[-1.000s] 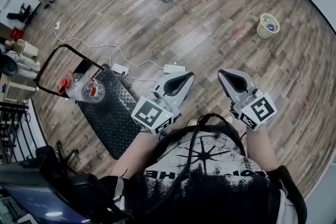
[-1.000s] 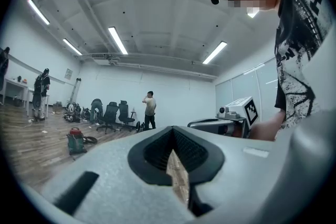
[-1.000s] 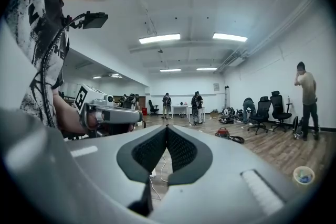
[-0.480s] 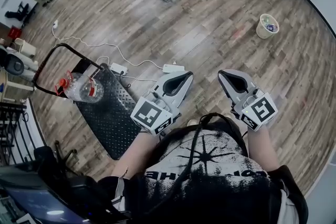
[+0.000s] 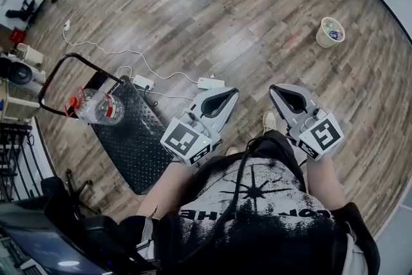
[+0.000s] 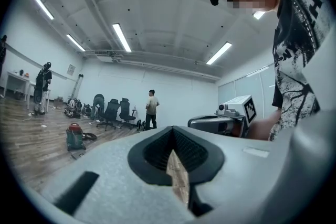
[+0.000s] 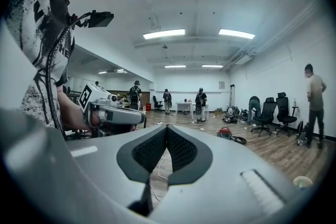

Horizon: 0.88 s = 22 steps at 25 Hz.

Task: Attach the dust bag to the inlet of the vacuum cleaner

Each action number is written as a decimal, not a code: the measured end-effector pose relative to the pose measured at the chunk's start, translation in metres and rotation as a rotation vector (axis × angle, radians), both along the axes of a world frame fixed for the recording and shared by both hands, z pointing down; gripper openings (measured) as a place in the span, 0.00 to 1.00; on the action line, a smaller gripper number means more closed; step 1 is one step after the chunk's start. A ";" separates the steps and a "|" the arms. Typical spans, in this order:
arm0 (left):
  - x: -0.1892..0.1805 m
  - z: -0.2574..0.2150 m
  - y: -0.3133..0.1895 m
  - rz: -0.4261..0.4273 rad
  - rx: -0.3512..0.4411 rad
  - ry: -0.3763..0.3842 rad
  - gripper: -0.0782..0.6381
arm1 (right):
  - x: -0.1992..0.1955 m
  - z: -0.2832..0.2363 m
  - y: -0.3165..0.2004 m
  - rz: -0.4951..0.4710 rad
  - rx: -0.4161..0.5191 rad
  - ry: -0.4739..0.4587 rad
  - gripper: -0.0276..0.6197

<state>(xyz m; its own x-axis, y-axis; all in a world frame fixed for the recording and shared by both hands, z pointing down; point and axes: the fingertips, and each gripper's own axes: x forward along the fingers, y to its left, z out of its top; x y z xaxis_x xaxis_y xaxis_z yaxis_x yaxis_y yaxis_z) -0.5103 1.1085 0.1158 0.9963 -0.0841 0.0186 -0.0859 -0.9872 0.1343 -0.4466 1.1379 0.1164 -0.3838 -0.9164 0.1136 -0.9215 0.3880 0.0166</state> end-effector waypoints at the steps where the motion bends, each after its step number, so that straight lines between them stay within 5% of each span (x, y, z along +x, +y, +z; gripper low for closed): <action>1: 0.008 0.002 -0.003 -0.002 -0.001 -0.005 0.11 | 0.007 0.001 -0.005 -0.008 -0.002 0.004 0.05; 22: 0.249 -0.012 -0.119 -0.180 -0.033 -0.036 0.11 | 0.251 0.001 -0.120 -0.184 -0.040 0.021 0.05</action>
<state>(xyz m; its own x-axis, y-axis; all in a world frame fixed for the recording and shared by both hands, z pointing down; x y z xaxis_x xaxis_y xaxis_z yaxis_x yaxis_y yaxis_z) -0.2618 0.9896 0.1033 0.9639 -0.2595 0.0596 -0.2658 -0.9506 0.1603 -0.1955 1.0176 0.1173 -0.5416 -0.8256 0.1585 -0.8346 0.5506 0.0161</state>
